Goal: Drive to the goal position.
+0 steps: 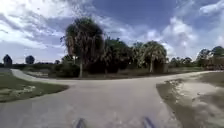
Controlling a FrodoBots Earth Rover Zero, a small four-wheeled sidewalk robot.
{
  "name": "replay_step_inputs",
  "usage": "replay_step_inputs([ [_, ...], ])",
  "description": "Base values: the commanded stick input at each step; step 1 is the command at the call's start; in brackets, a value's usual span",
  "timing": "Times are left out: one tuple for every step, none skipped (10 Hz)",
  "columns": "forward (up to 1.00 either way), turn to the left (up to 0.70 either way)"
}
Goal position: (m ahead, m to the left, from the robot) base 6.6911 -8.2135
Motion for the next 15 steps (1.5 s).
replay_step_inputs([
  [0.69,0.03],
  [0.69,0.03],
  [0.69,0.03],
  [0.69,0.03],
  [0.69,0.03],
  [0.69,0.03],
  [0.69,0.03],
  [0.69,0.03],
  [0.69,0.03],
  [0.69,0.03],
  [0.69,0.03],
  [0.69,0.03],
  [0.69,0.03],
  [0.69,0.03],
  [0.69,0.03],
])
